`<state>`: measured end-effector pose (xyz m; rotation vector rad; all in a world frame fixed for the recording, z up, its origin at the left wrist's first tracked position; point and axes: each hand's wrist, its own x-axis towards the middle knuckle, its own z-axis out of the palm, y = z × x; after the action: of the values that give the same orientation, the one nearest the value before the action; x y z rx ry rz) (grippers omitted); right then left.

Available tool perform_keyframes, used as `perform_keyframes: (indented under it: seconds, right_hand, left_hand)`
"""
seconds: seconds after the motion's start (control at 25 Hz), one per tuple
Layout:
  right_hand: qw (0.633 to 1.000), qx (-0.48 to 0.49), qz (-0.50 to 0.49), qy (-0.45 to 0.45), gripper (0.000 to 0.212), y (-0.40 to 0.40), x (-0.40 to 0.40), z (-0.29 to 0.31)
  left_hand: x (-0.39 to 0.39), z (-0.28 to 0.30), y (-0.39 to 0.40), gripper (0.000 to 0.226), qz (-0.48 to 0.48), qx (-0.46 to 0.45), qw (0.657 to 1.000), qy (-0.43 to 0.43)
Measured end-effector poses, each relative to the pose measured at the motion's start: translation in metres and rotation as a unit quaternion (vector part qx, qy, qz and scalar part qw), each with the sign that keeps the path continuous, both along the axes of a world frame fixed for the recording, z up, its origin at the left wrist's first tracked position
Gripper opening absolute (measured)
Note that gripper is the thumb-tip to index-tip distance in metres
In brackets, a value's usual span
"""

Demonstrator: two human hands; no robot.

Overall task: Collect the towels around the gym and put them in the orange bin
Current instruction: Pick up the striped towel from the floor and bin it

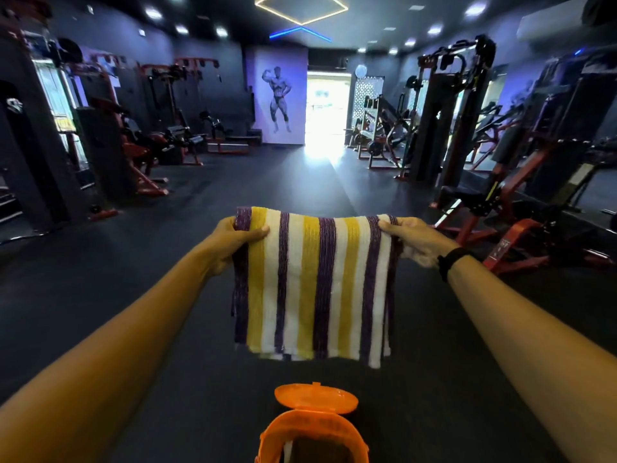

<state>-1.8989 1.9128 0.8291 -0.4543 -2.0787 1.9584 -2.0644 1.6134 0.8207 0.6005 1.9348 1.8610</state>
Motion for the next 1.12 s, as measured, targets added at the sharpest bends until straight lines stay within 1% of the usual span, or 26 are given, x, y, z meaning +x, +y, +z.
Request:
perform_keyframes:
  seconds: [0.04,0.08,0.12,0.16,0.2,0.24,0.28,0.32,0.36,0.4,0.44,0.48,0.52,0.56,0.6,0.64,0.68,0.76,0.8,0.84,0.88,0.92,0.96,1.04,1.08,1.12]
  right_hand:
    - [1.000,-0.005,-0.015,-0.004,0.017,-0.002,-0.001,-0.001]
    - [1.000,-0.014,-0.027,0.002,0.019,-0.004,-0.003,-0.003]
    - [0.999,-0.026,-0.031,0.019,0.021,-0.005,-0.005,-0.005]
    - [0.998,-0.038,-0.031,0.039,0.030,-0.006,-0.007,-0.006]
    - [0.997,-0.052,-0.029,0.056,0.046,-0.004,-0.007,-0.006]
    - [0.997,-0.039,-0.027,0.063,0.061,-0.001,-0.006,-0.007]
    - [0.998,0.007,-0.027,0.055,0.069,0.000,-0.003,-0.006]
    - [0.995,0.086,-0.026,0.040,0.068,0.001,-0.001,-0.005]
    - [0.982,0.187,-0.017,0.022,0.056,0.003,-0.001,-0.006]
    - [0.961,0.275,-0.006,0.012,0.037,0.002,-0.001,-0.006]
    - [0.942,0.334,0.000,0.012,0.024,0.001,0.000,-0.007]
    - [0.933,0.359,0.012,0.017,0.019,0.002,0.001,-0.007]
    - [0.935,0.352,0.035,0.015,0.016,0.005,0.004,-0.006]
    - [0.945,0.319,0.067,0.000,0.014,0.010,0.007,-0.004]
    - [0.960,0.264,0.093,-0.022,0.013,0.012,0.011,-0.004]
    - [0.968,0.231,0.091,-0.043,0.014,0.010,0.012,-0.004]
    - [0.969,0.235,0.053,-0.050,0.018,0.005,0.010,-0.005]
    - [0.936,0.343,-0.080,-0.020,0.032,-0.009,-0.006,-0.011]
    - [0.920,0.372,-0.124,0.001,0.037,-0.023,-0.016,-0.012]
    - [0.913,0.381,-0.143,0.021,0.040,-0.040,-0.024,-0.012]
    - [0.915,0.378,-0.133,0.036,0.040,-0.054,-0.030,-0.010]
    - [0.925,0.365,-0.099,0.051,0.038,-0.064,-0.035,-0.007]
    - [0.937,0.340,-0.052,0.065,0.036,-0.073,-0.037,-0.005]
    - [0.954,0.289,0.030,0.073,0.033,-0.085,-0.035,0.001]
    - [0.955,0.285,0.055,0.063,0.040,-0.086,-0.033,0.003]
    - [0.952,0.296,0.064,0.052,0.051,-0.084,-0.032,0.003]
  left_hand:
    - [0.000,0.002,0.002,0.038,0.037,0.010,0.999,0.005]
    - [-0.002,0.003,0.002,0.040,0.053,0.019,0.998,0.005]
    - [-0.005,0.004,0.002,0.048,0.047,0.022,0.999,0.003]
    - [-0.007,0.005,0.001,0.061,0.026,0.011,1.000,0.006]
    - [-0.010,0.006,-0.001,0.073,0.010,-0.016,0.999,0.028]
    - [-0.012,0.006,-0.003,0.082,0.009,-0.057,0.996,0.073]
    - [-0.015,0.007,-0.005,0.089,0.022,-0.103,0.987,0.126]
    - [-0.017,0.007,-0.005,0.091,0.030,-0.137,0.974,0.177]
    - [-0.018,0.008,-0.005,0.084,0.026,-0.166,0.959,0.226]
    - [-0.018,0.008,-0.003,0.067,0.017,-0.196,0.939,0.281]
    - [-0.018,0.010,-0.003,0.044,0.017,-0.238,0.910,0.340]
    - [-0.018,0.012,-0.003,0.027,0.020,-0.286,0.876,0.389]
    - [-0.018,0.015,-0.007,0.022,0.002,-0.318,0.851,0.417]
    - [-0.020,0.018,-0.010,0.027,-0.039,-0.334,0.849,0.407]
    - [-0.021,0.020,-0.014,0.036,-0.083,-0.329,0.867,0.366]
    - [-0.016,0.021,-0.017,0.042,-0.109,-0.324,0.882,0.324]
    - [-0.012,0.021,-0.017,0.044,-0.104,-0.341,0.884,0.304]
    - [-0.003,0.019,-0.005,0.045,-0.041,-0.379,0.874,0.301]
    - [0.007,0.020,0.006,0.044,-0.018,-0.382,0.878,0.289]
    - [0.016,0.022,0.019,0.040,-0.008,-0.364,0.898,0.249]
    - [0.026,0.024,0.031,0.033,-0.008,-0.324,0.930,0.174]
    - [0.036,0.029,0.041,0.025,-0.017,-0.270,0.958,0.094]
    - [0.042,0.033,0.049,0.026,-0.024,-0.214,0.976,0.034]
    - [0.047,0.039,0.059,0.043,-0.044,-0.140,0.989,-0.019]
    - [0.050,0.042,0.060,0.042,-0.057,-0.120,0.991,-0.021]
    - [0.051,0.044,0.061,0.038,-0.071,-0.109,0.991,-0.017]
